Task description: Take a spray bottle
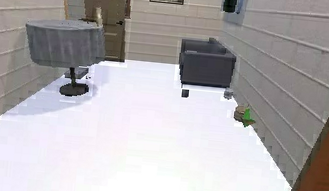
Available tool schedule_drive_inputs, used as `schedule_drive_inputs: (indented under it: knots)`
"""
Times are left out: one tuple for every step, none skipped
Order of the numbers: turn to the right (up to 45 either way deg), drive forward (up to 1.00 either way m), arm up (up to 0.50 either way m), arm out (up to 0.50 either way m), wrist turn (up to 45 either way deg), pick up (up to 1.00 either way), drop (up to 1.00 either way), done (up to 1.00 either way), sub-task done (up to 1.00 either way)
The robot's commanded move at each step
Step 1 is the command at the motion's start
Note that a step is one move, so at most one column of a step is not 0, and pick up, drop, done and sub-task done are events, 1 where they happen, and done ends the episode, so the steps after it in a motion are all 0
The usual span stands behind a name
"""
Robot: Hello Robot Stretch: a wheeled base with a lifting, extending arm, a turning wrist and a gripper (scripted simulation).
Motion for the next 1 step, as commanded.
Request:
schedule_drive_inputs:
  knots:
    - [0.0,0.0,0.0,0.0,33.0,0.0,0.0,0.0,0.0]
